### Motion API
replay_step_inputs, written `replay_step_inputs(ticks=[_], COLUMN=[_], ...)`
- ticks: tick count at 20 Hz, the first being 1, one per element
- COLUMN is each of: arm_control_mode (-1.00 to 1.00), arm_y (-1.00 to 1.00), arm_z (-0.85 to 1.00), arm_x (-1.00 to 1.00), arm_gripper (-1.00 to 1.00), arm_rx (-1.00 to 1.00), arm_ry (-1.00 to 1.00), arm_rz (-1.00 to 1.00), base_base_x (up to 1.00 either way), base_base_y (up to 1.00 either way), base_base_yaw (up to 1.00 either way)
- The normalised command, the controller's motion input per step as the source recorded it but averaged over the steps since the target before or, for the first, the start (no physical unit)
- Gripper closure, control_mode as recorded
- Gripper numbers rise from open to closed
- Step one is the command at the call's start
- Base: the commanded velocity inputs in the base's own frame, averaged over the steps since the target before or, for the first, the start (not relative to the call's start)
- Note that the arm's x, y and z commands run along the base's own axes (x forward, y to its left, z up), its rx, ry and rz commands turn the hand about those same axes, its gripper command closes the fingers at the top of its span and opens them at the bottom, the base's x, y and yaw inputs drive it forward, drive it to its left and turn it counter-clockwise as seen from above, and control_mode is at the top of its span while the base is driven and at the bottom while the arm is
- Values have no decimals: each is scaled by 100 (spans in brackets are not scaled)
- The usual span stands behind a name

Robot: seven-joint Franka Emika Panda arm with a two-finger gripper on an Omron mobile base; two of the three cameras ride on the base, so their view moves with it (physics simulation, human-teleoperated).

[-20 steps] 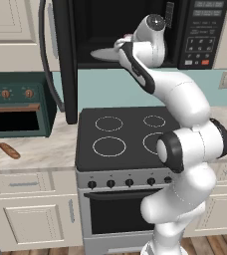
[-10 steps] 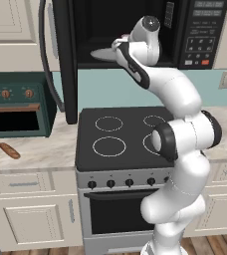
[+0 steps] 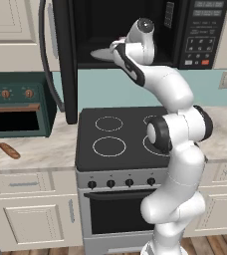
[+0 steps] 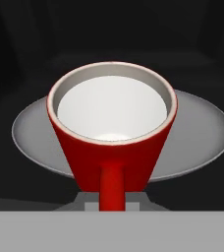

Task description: Pick the mug from the counter and place it inside the microwave. Then close the microwave.

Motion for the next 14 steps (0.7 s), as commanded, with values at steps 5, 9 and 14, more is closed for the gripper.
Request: replay_step_inputs(ticks=[5,9,14], arm_control_mode=[-100,-100,-100], arm_y=[3,3,1], arm_z=[-1,0,0], arm_x=[33,35,15], arm_gripper=[100,100,100], arm_rx=[-3,-3,-2], arm_ry=[4,2,1], arm_rz=[0,0,0], base_base_x=[0,0,0], base_base_y=[0,0,0], base_base_yaw=[0,0,0])
